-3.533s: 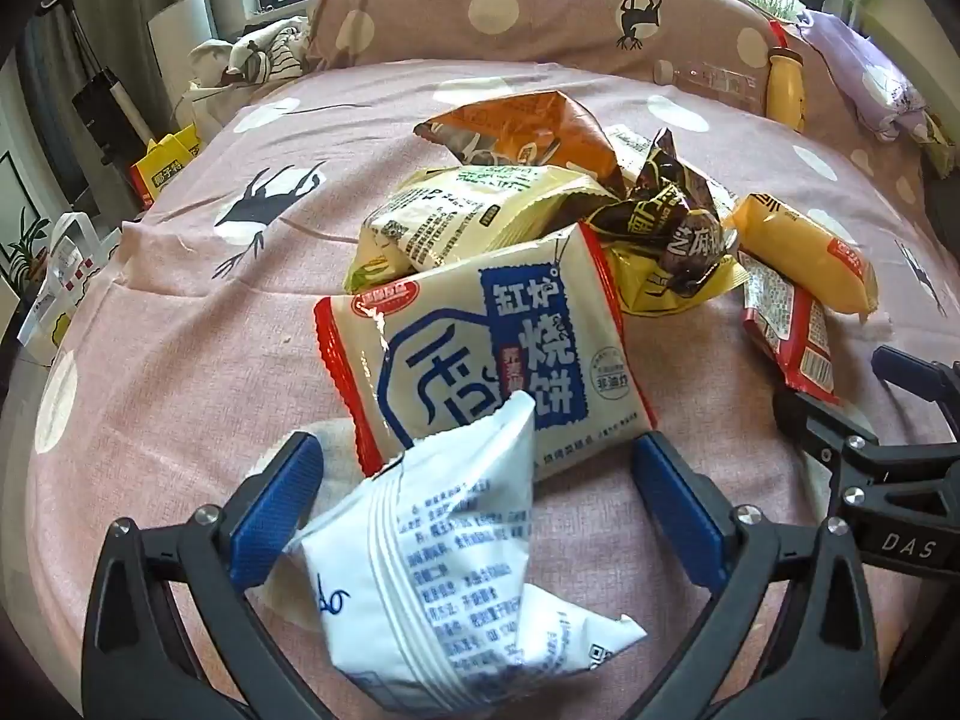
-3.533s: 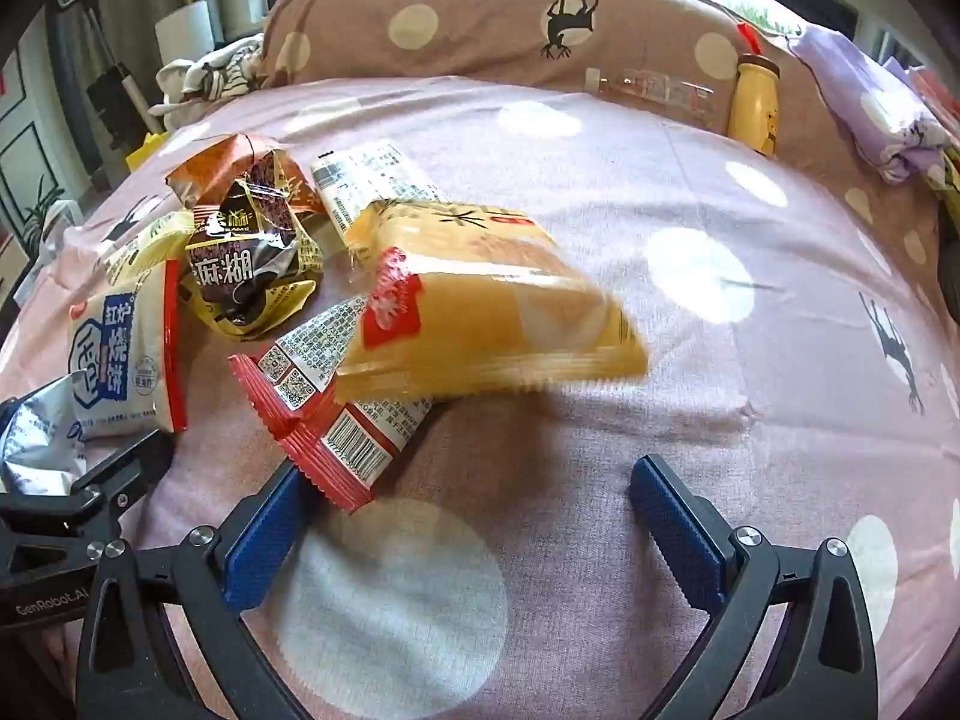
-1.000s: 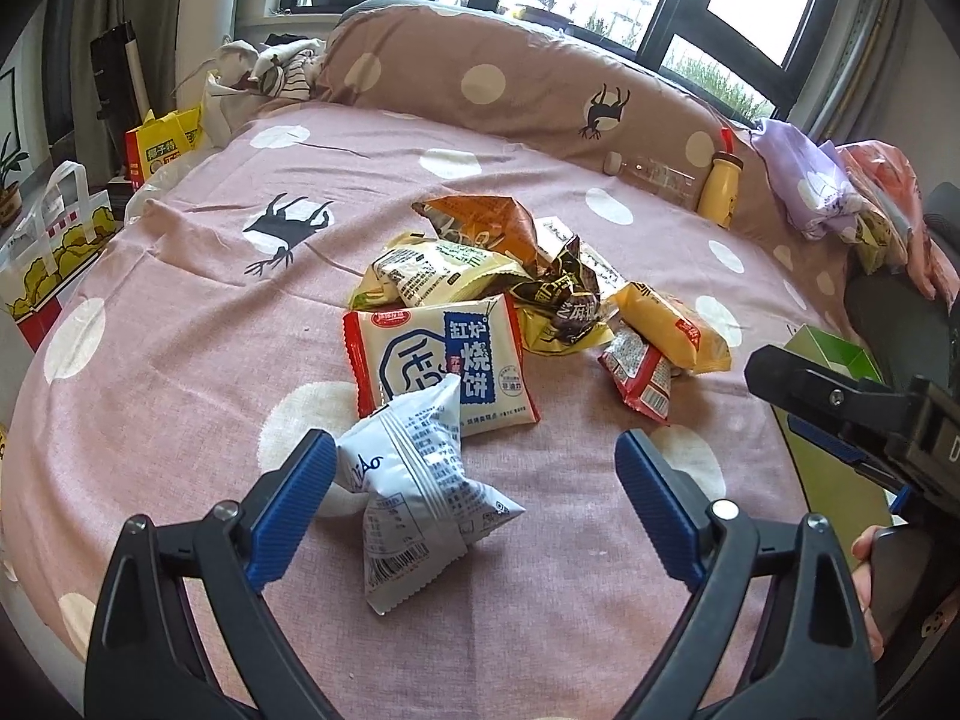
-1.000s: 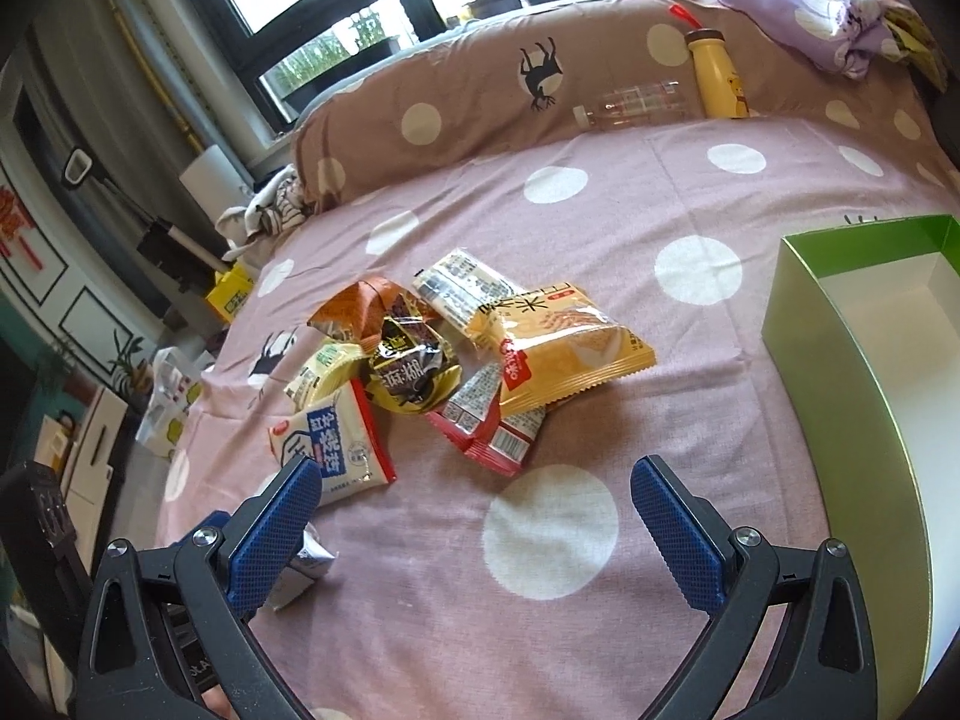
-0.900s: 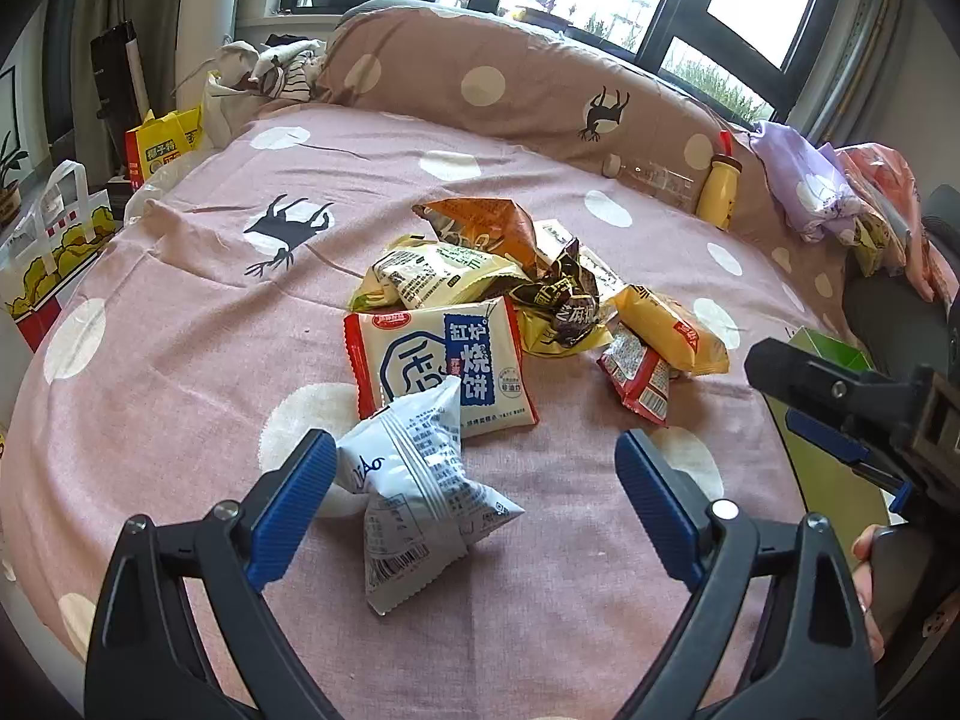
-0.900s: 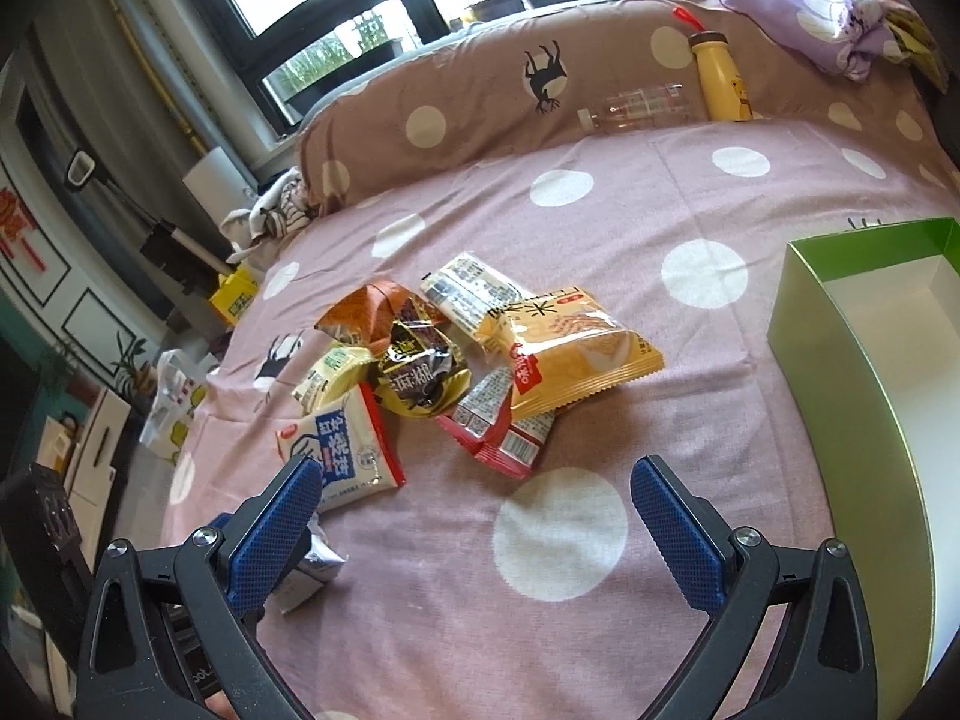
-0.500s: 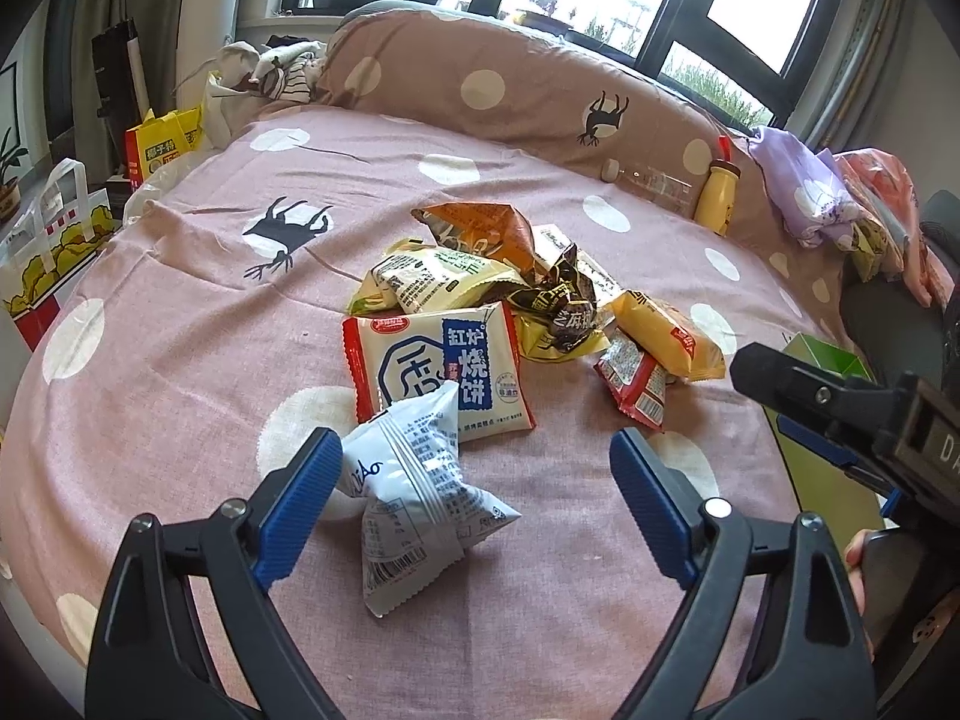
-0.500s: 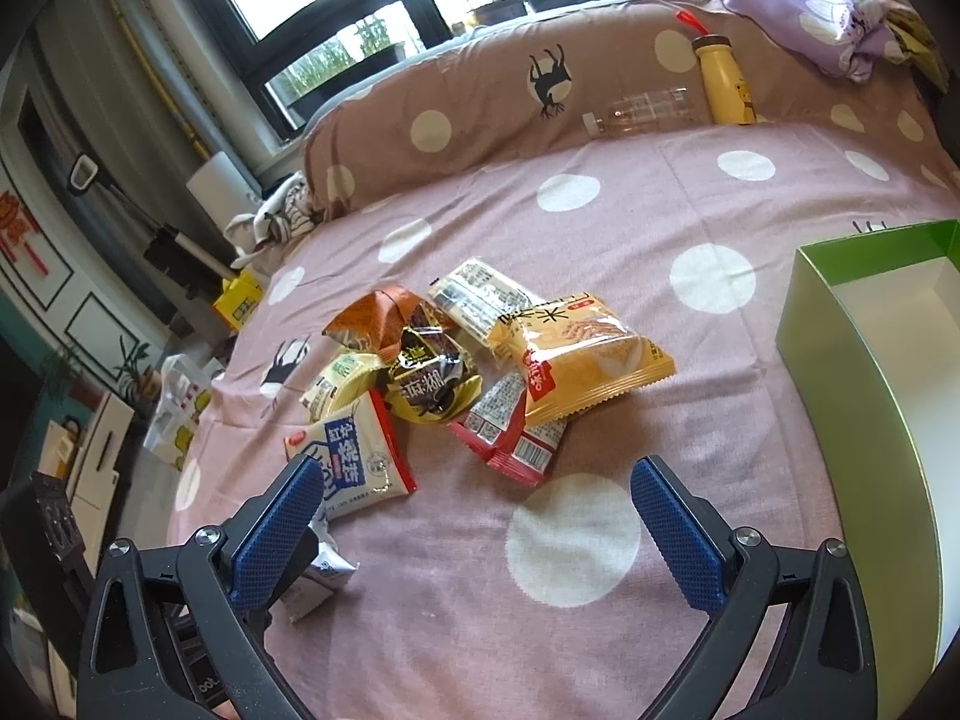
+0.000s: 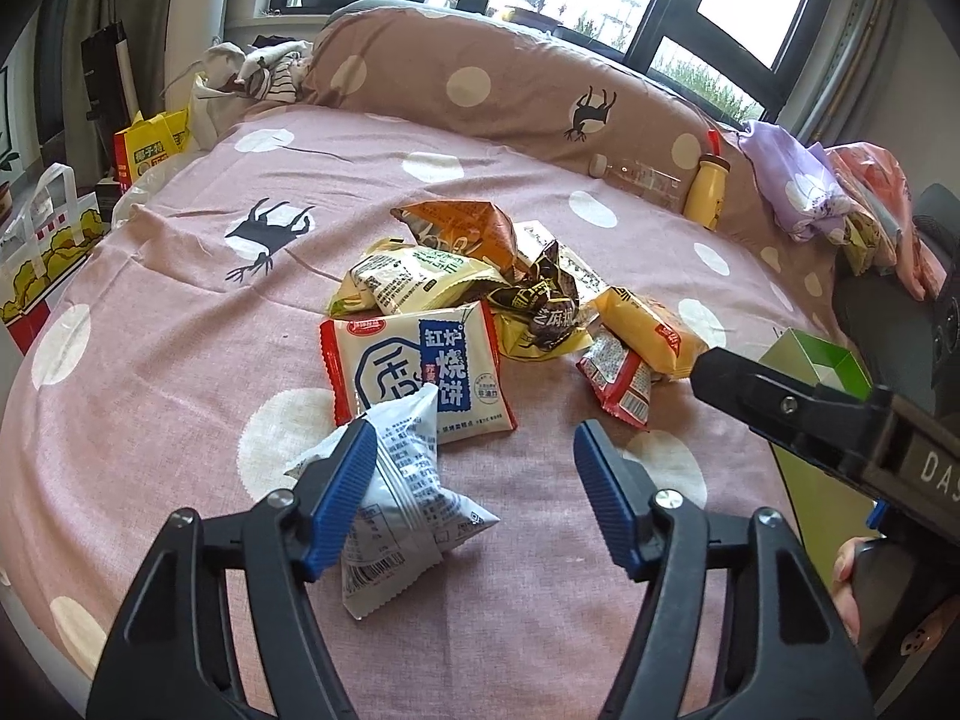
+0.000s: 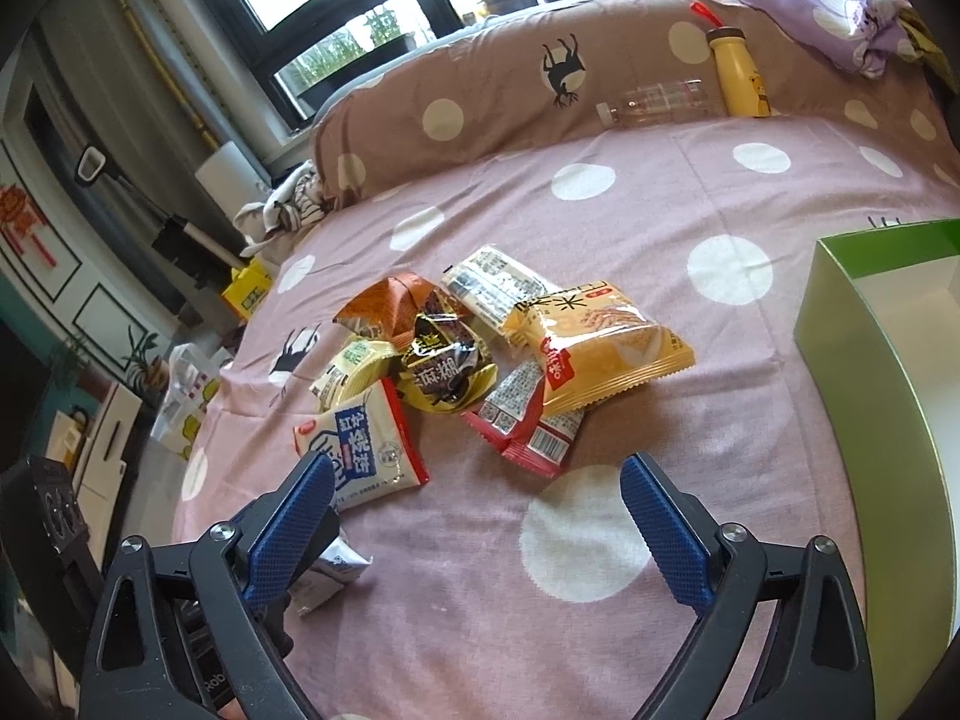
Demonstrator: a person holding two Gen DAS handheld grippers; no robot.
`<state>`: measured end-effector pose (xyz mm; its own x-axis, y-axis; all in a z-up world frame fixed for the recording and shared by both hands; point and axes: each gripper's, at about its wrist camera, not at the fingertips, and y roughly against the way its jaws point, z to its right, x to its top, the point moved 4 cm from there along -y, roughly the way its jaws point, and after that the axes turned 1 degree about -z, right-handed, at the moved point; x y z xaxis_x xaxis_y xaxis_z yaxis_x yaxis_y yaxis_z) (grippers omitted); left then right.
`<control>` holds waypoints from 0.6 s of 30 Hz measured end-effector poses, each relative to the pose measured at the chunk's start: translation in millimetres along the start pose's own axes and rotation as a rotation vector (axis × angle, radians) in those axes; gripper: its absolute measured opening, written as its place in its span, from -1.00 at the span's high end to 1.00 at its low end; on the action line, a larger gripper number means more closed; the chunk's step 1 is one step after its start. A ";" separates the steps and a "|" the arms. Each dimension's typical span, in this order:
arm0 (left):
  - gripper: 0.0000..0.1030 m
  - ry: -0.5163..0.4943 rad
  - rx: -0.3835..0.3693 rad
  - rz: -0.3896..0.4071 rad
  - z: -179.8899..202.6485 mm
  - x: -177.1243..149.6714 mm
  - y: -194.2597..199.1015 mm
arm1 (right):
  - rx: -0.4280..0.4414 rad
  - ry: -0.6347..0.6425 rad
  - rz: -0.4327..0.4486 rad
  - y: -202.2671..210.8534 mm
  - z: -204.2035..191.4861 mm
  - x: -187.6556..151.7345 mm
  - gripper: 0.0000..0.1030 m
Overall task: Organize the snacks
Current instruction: 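Close the right gripper on the white printed snack bag and lift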
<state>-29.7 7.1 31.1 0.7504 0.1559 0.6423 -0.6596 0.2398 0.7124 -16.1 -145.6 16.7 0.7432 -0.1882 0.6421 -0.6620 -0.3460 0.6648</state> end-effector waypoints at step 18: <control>-0.05 0.156 -0.001 -0.152 -27.8 18.4 -17.8 | 0.144 -0.006 -0.183 -47.1 -46.8 24.0 -0.69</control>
<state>-2.9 32.4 22.4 0.8388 0.2646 0.4759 -0.5385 0.2731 0.7972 28.3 -90.8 18.7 0.8506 -0.1156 0.5130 -0.4956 -0.5021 0.7087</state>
